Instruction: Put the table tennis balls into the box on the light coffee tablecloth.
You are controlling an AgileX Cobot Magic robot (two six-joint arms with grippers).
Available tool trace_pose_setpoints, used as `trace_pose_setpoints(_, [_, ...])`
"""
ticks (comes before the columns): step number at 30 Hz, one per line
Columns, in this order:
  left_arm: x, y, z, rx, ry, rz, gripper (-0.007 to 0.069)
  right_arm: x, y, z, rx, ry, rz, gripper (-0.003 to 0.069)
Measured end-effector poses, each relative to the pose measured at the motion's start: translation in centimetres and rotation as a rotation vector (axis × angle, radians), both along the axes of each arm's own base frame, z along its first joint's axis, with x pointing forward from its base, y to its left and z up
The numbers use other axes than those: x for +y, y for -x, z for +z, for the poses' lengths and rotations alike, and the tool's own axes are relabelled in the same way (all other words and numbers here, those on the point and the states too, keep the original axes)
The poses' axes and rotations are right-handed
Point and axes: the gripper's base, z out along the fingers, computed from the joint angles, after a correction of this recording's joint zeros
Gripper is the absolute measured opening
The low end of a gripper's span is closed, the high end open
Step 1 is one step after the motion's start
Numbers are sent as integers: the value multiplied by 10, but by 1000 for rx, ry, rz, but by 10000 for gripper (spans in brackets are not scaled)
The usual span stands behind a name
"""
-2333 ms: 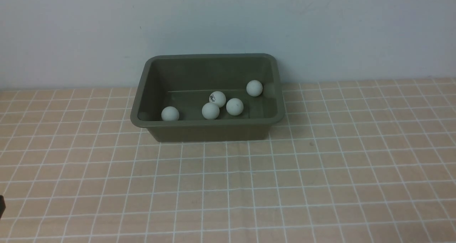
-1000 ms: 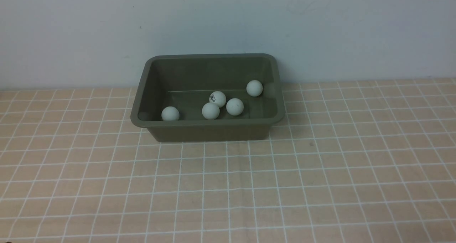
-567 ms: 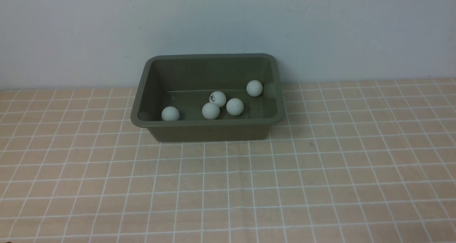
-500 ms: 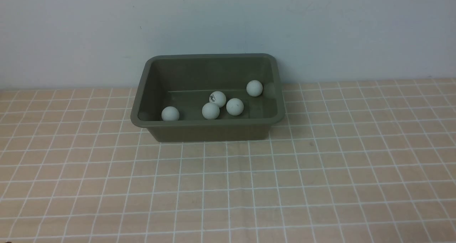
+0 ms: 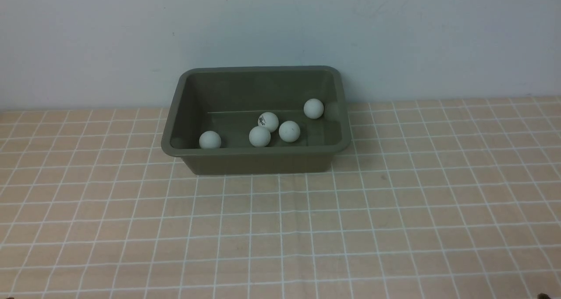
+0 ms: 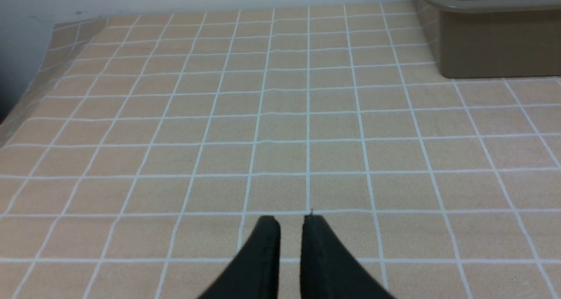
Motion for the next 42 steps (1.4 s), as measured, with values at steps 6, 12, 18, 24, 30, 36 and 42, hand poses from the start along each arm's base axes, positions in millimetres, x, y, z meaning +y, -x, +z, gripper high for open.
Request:
trace_pose_setpoints(6, [0, 0, 0, 0, 0, 0, 24, -1, -1, -2, 2, -90, -31, 534])
trace_pose_setpoints(12, [0, 0, 0, 0, 0, 0, 24, -1, -1, -2, -8, -81, -32, 534])
trace_pose_setpoints(18, [0, 0, 0, 0, 0, 0, 24, -3, -2, -2, -10, -107, -69, 534])
trace_pose_setpoints(24, [0, 0, 0, 0, 0, 0, 24, -6, -2, -2, -9, -146, -142, 534])
trace_pose_setpoints(30, [0, 0, 0, 0, 0, 0, 24, -7, -2, -2, -8, -160, -151, 534])
trace_pose_setpoints(36, [0, 0, 0, 0, 0, 0, 24, -7, -2, -2, -8, -155, -154, 534])
trace_pose_setpoints(42, [0, 0, 0, 0, 0, 0, 24, -10, -2, -2, -10, -161, -204, 534])
